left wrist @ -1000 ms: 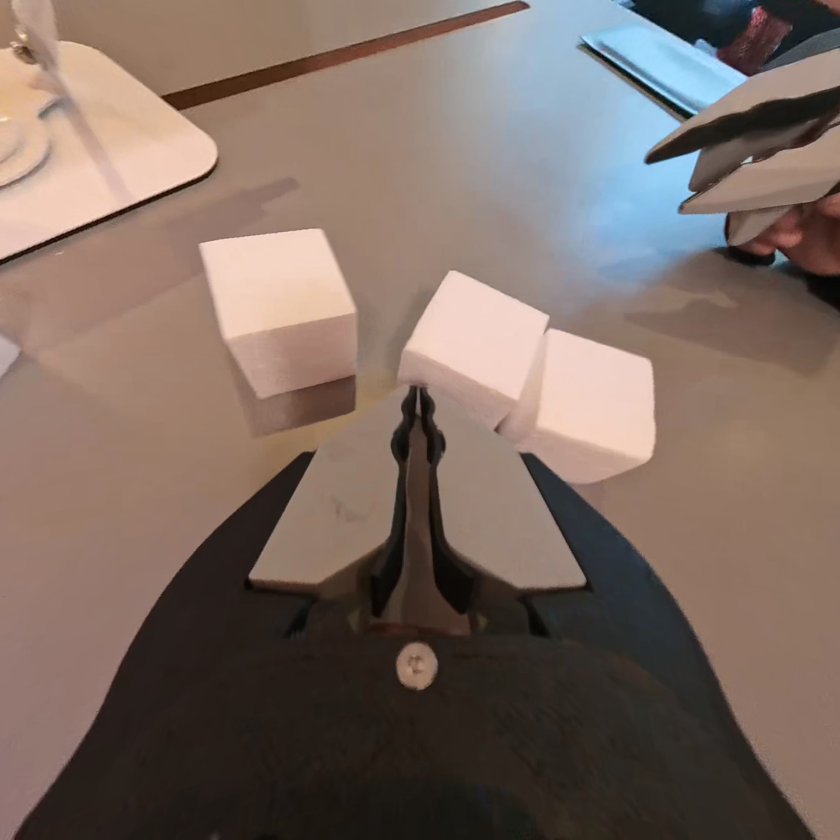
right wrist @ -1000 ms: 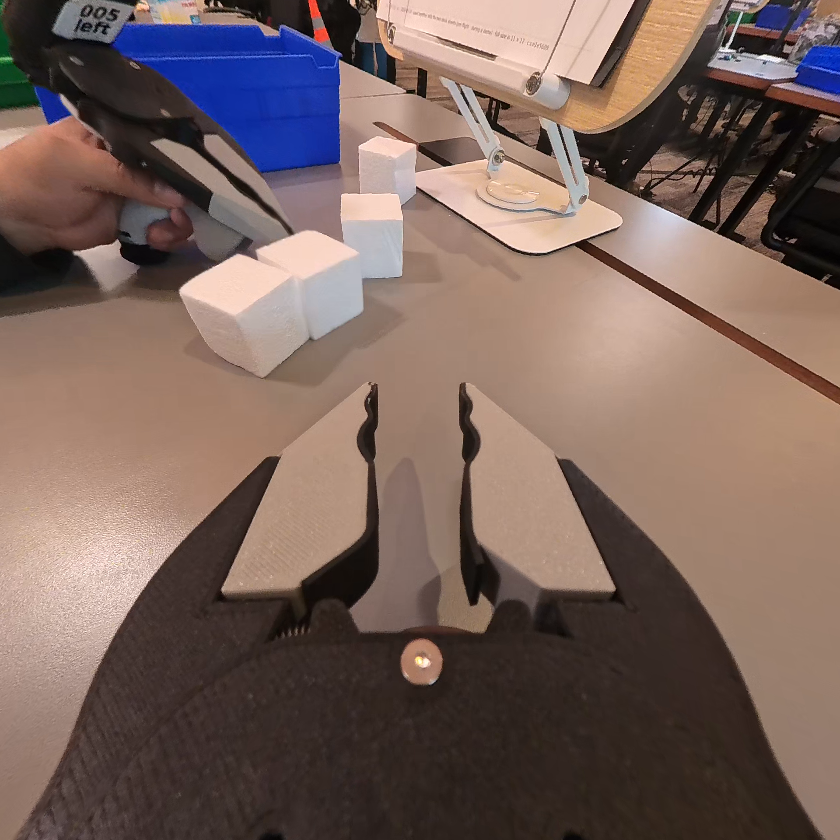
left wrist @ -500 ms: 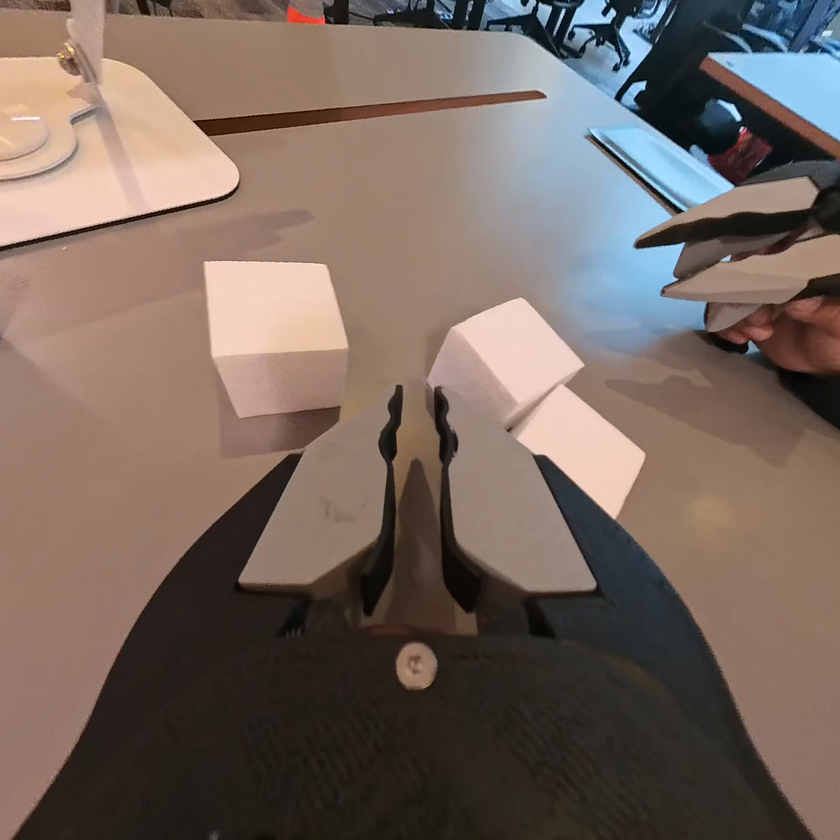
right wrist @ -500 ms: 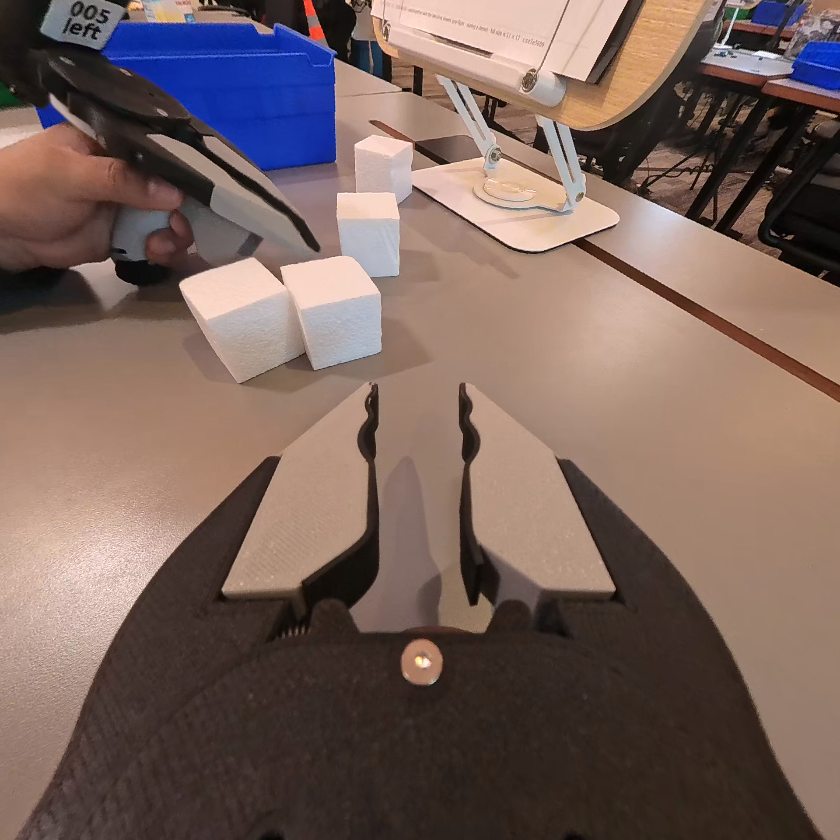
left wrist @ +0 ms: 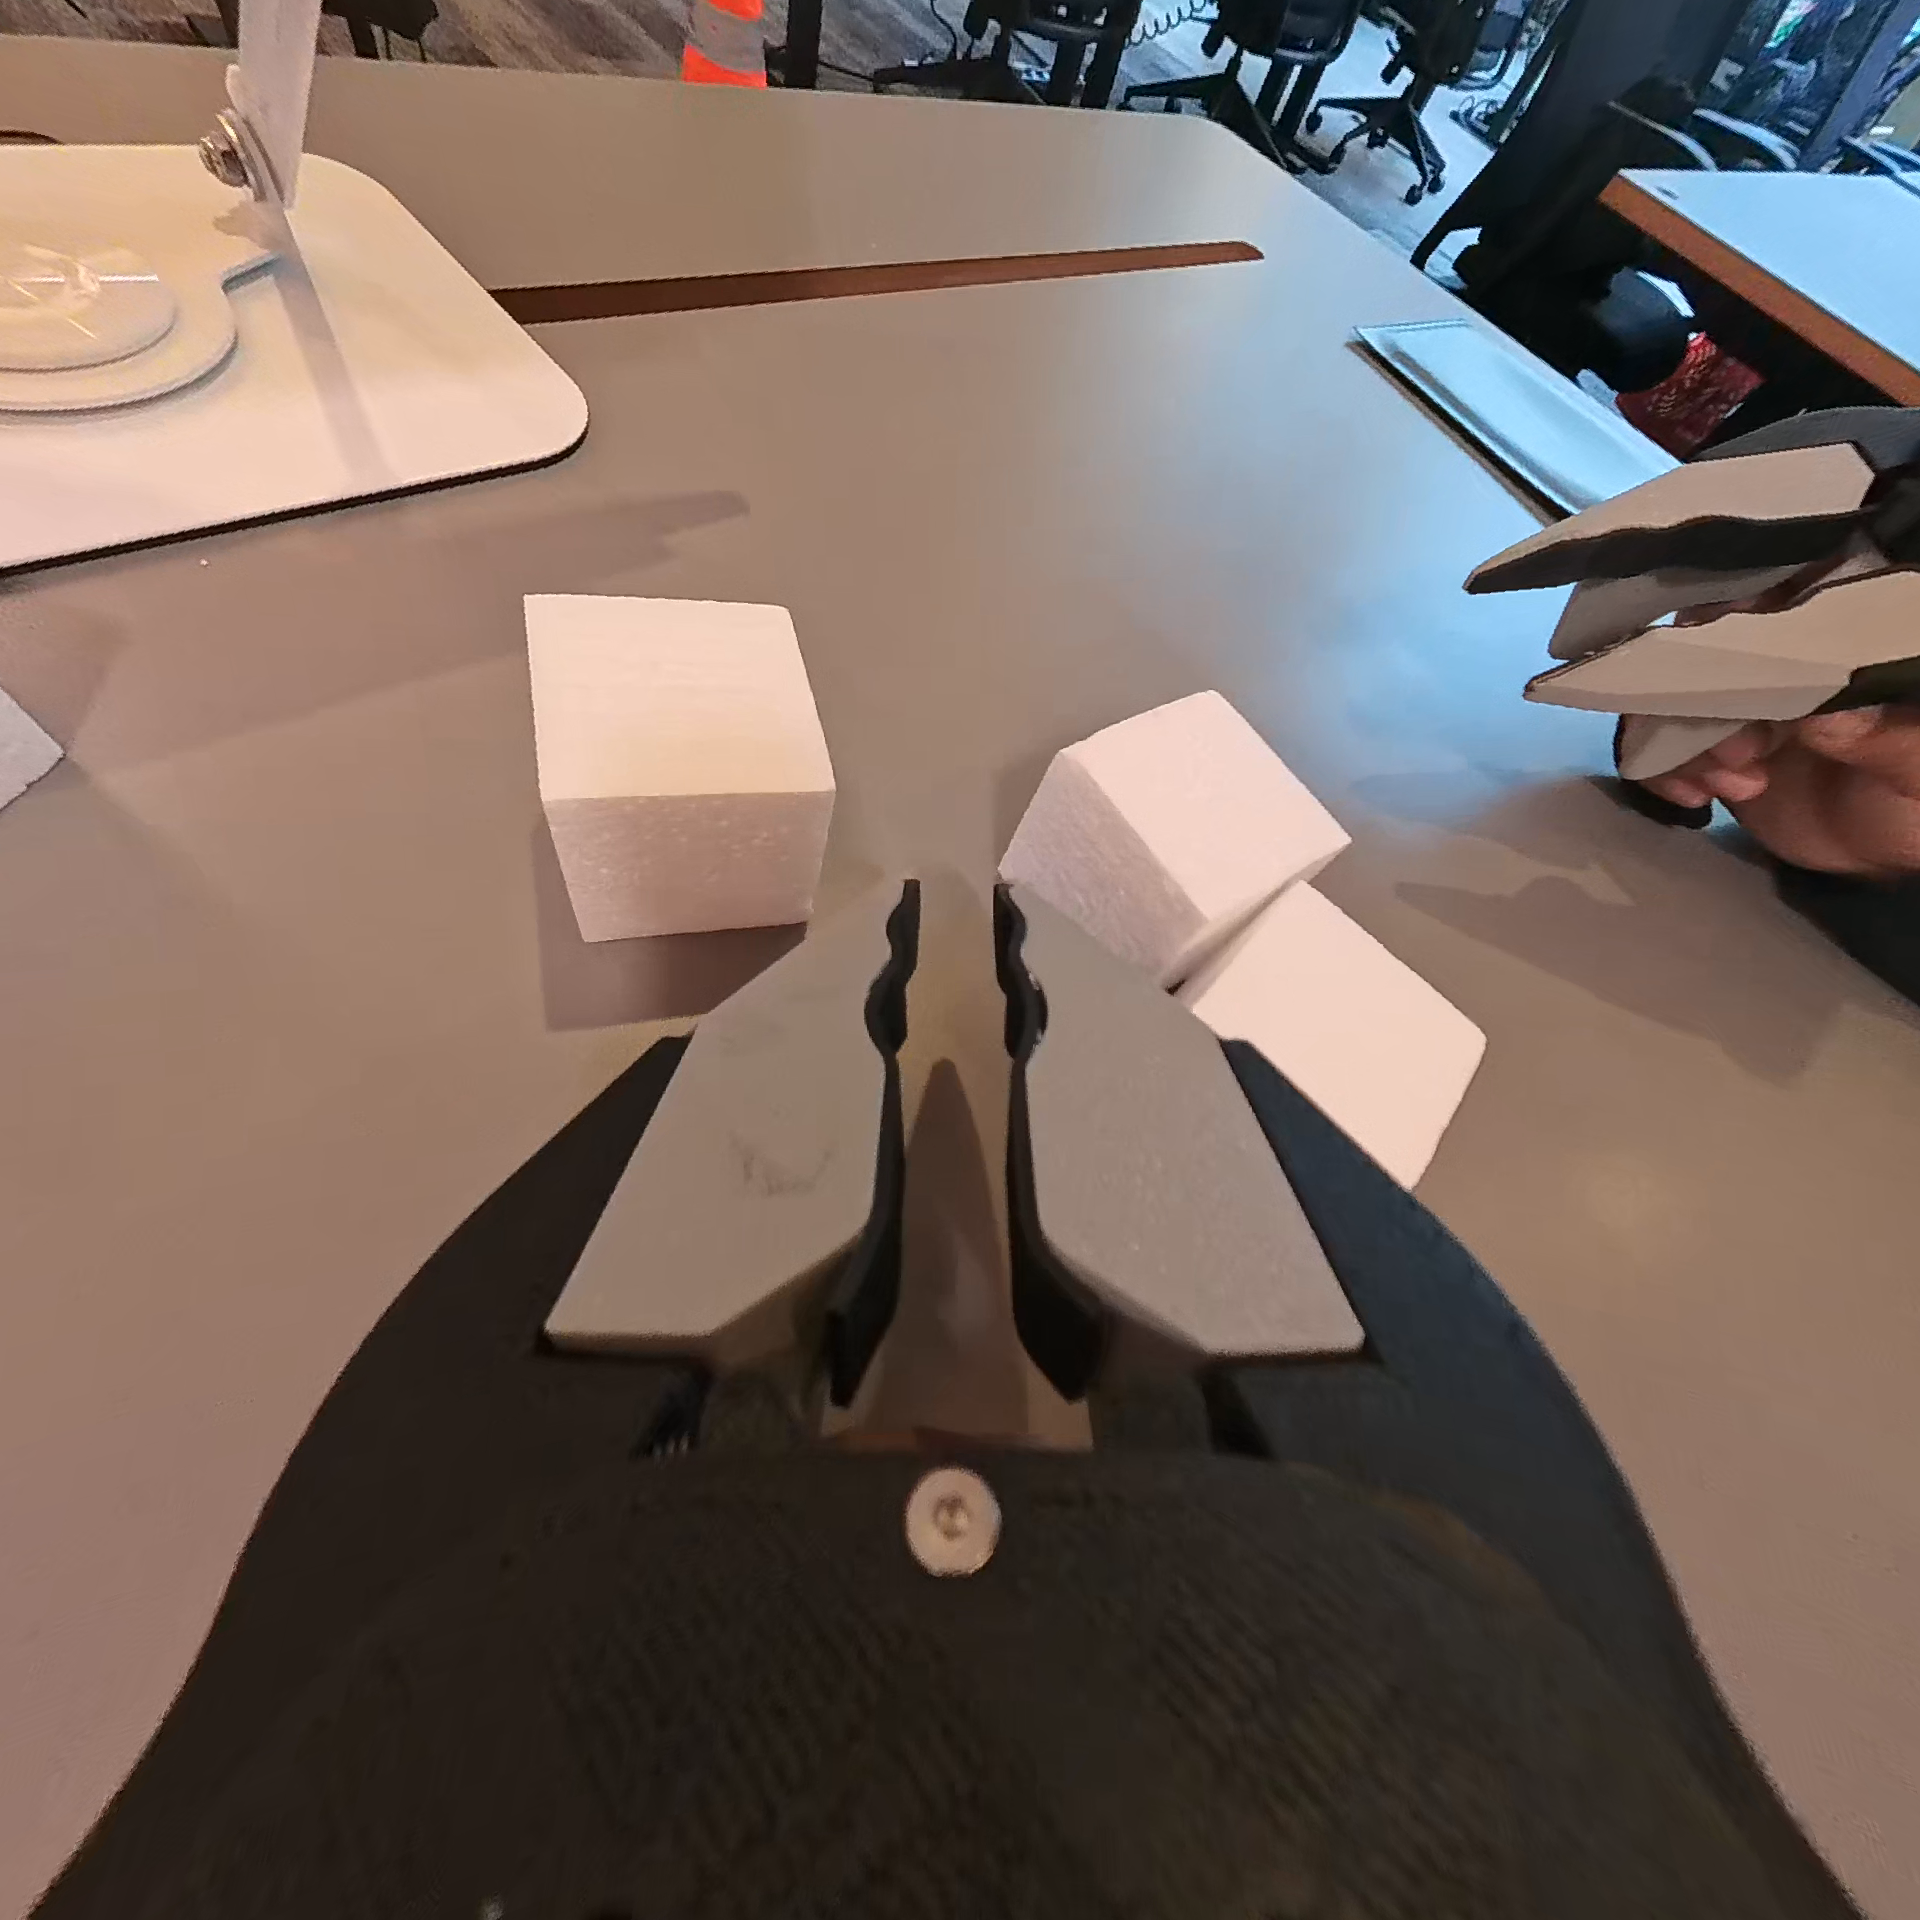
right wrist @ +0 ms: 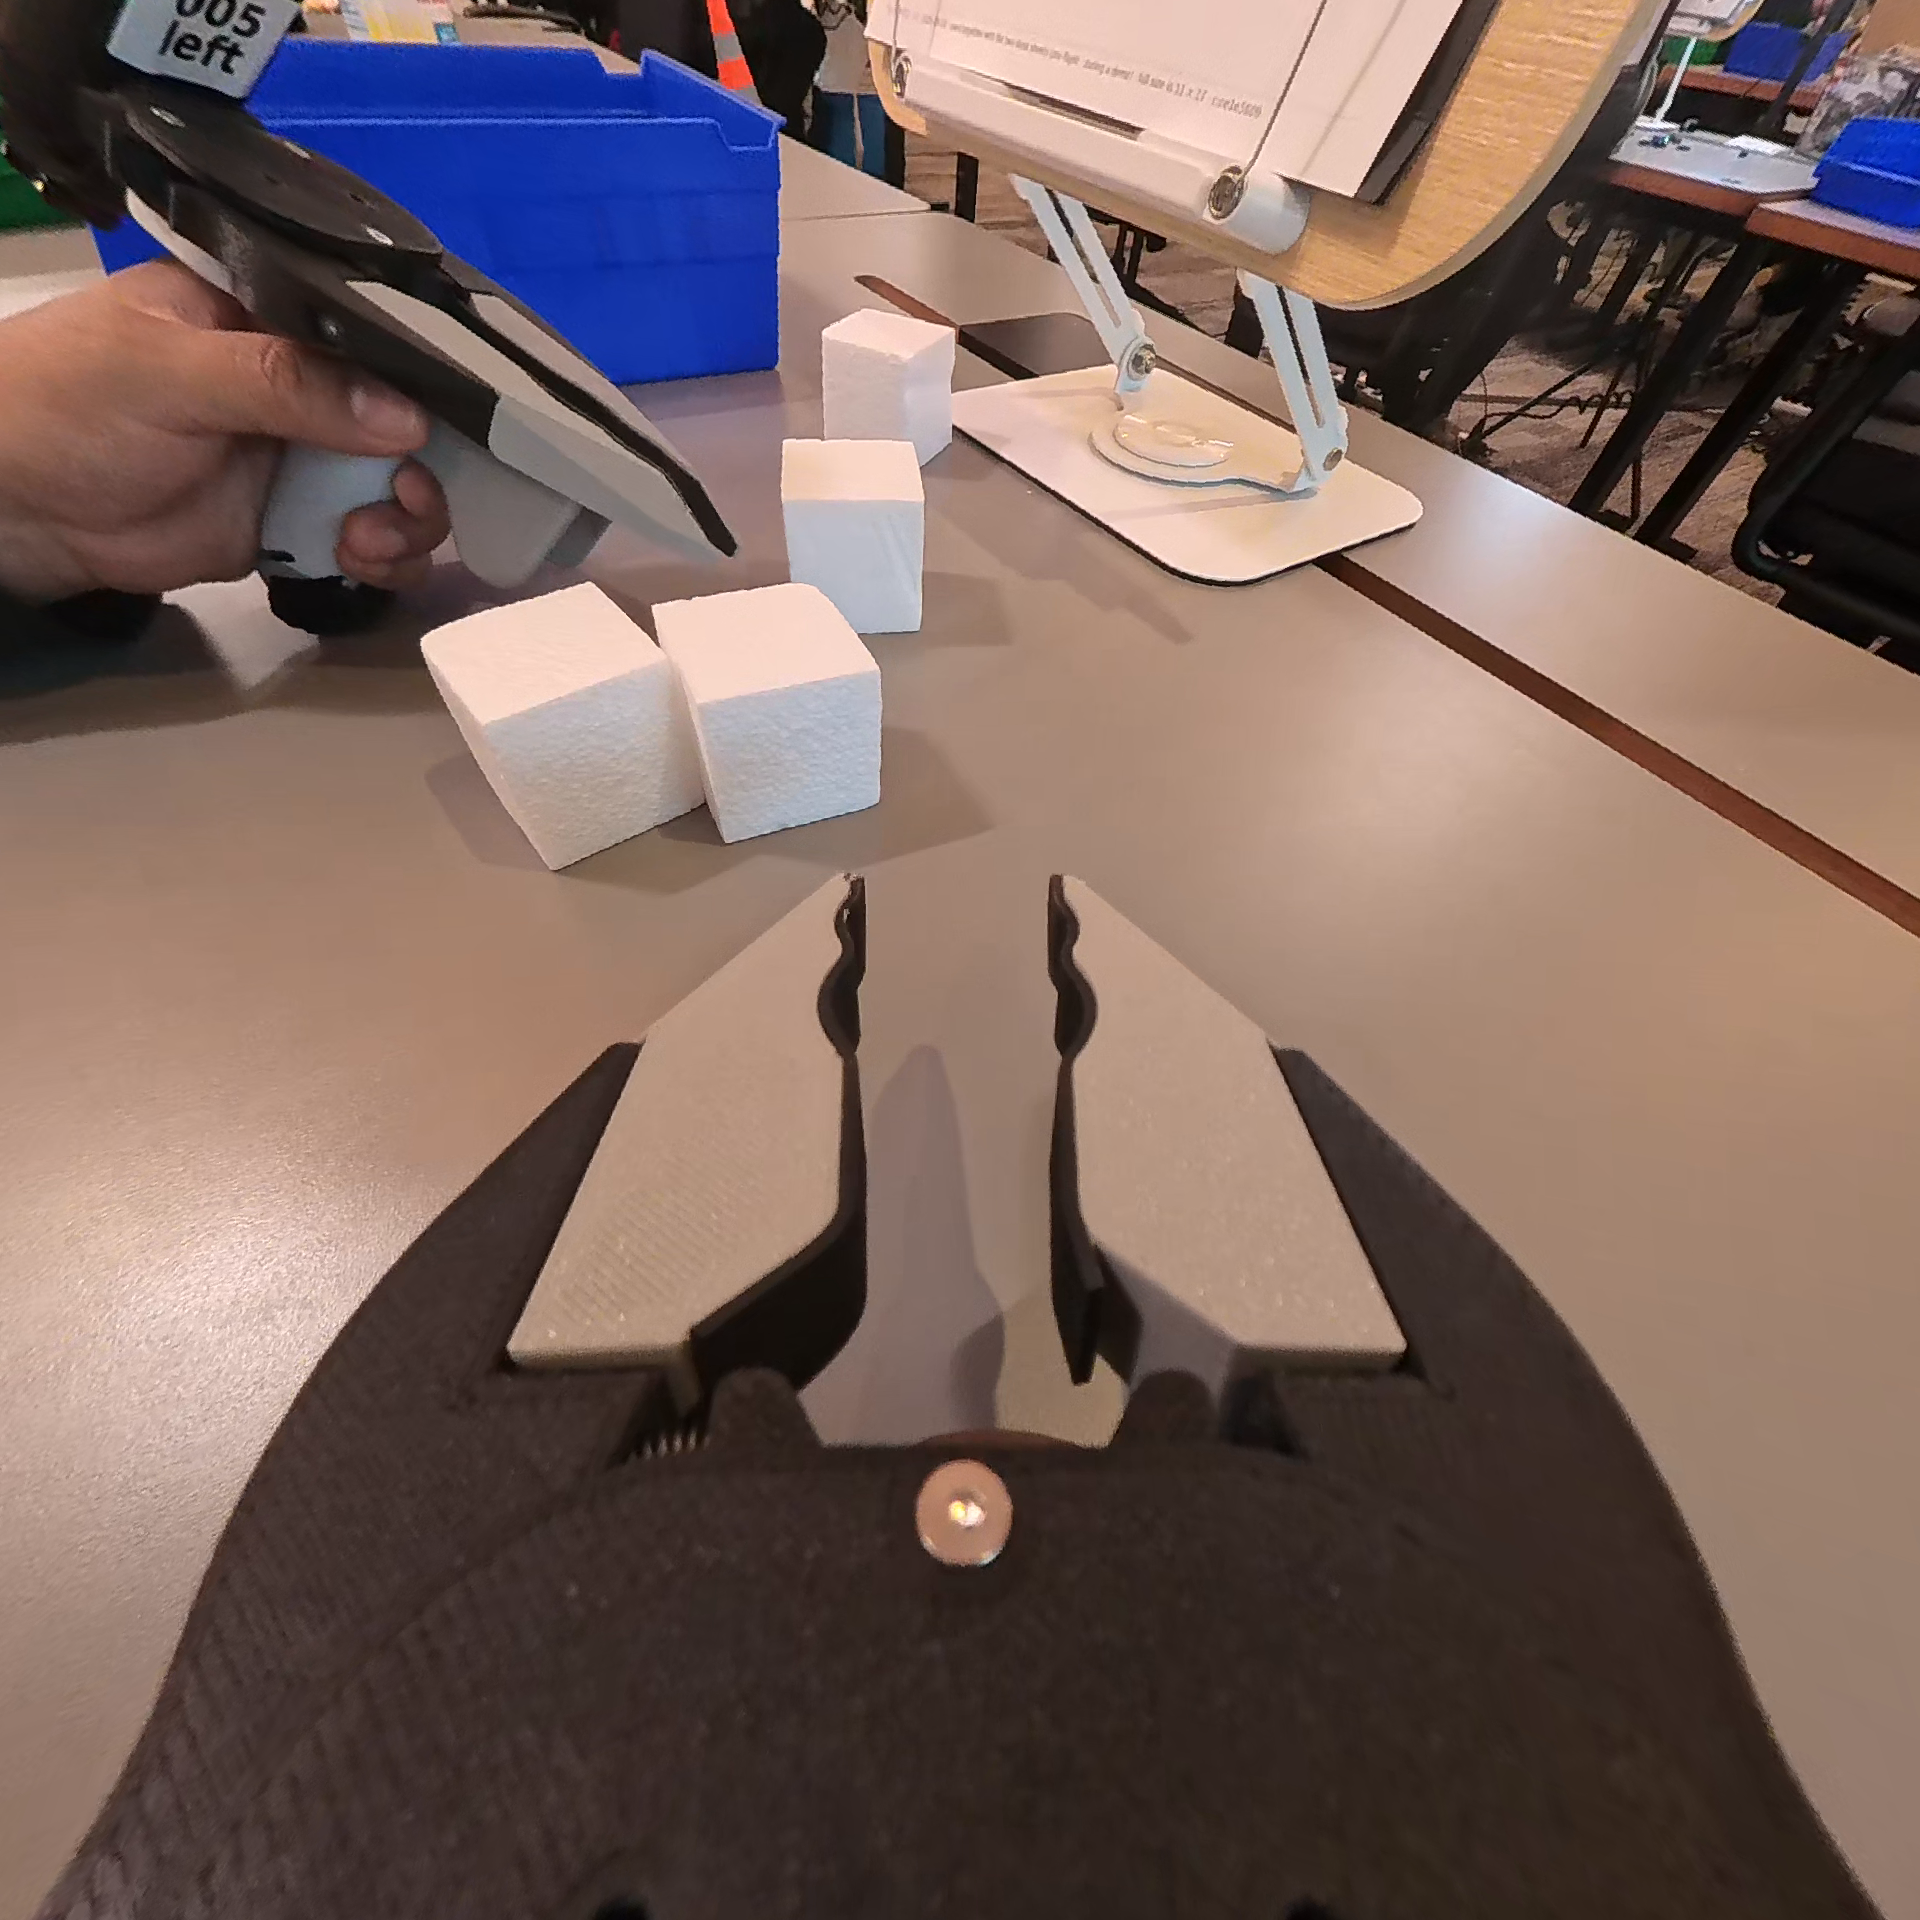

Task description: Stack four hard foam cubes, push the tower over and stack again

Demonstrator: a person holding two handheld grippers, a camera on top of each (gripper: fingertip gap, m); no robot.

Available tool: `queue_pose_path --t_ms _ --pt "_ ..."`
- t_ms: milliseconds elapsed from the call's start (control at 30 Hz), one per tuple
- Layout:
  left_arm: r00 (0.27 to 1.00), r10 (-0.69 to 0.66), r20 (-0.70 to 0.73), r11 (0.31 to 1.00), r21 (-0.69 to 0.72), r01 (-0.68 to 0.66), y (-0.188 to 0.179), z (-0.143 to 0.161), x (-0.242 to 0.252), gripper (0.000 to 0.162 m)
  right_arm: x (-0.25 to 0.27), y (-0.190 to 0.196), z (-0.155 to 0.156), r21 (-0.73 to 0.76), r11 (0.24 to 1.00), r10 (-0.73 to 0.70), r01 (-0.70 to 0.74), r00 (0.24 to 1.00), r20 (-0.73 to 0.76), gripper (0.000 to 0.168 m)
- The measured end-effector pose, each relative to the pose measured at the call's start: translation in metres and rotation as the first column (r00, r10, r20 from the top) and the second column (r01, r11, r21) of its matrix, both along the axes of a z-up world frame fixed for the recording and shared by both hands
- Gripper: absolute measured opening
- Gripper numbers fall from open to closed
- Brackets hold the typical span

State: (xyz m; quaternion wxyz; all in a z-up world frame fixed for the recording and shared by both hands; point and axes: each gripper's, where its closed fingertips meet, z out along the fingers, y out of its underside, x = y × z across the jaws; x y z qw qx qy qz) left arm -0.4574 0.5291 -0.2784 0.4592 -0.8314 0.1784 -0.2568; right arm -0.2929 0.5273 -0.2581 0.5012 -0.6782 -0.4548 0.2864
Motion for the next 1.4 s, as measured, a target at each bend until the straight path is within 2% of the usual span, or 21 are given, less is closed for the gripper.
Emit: queue_pose_path --t_ms 400,533,600,700,800,1000,1100,1300,1400 --pt "0.997 -0.044 -0.068 0.998 0.032 0.047 -0.006 0.001 0.002 0.012 0.001 0.001 0.0 -0.003 1.0 -0.006 0.006 1.0 -0.005 0.032" --pt "0.998 -0.045 -0.044 0.999 0.027 0.046 -0.007 0.003 0.001 0.015 0.001 0.001 0.001 -0.004 1.0 -0.004 0.004 1.0 -0.008 0.032" --pt "0.998 -0.053 -0.026 0.998 0.037 0.053 -0.008 0.008 0.002 0.025 0.001 0.001 0.0 -0.007 1.0 -0.003 0.003 1.0 -0.007 0.032" --pt "0.991 -0.117 0.057 0.992 0.045 0.115 -0.015 0.02 0.012 0.057 0.0 0.001 0.0 -0.009 1.0 -0.001 0.001 1.0 -0.006 0.033" --pt "0.967 -0.236 0.1 0.971 0.056 0.231 -0.03 0.03 0.021 0.059 0.0 0.0 0.001 -0.005 1.0 -0.001 0.001 1.0 -0.009 0.033" --pt "0.933 -0.344 0.11 0.93 0.178 0.322 -0.049 0.056 0.023 0.064 0.0 -0.001 0.001 0.004 1.0 0.001 -0.001 1.0 -0.008 0.033" --pt "0.915 -0.397 0.074 0.908 0.18 0.38 -0.059 0.053 0.032 0.067 0.0 -0.001 0.001 0.004 1.0 0.005 -0.005 1.0 -0.007 0.033" --pt "0.887 -0.448 -0.114 0.88 0.118 0.46 -0.067 0.021 0.047 0.078 -0.004 -0.008 0.002 -0.005 0.999 0.054 -0.054 0.998 -0.019 0.039" --pt "0.864 -0.474 -0.169 0.864 0.099 0.494 -0.072 0.012 0.051 0.084 -0.014 -0.02 0.001 -0.038 0.989 0.14 -0.142 0.99 -0.03 0.052"
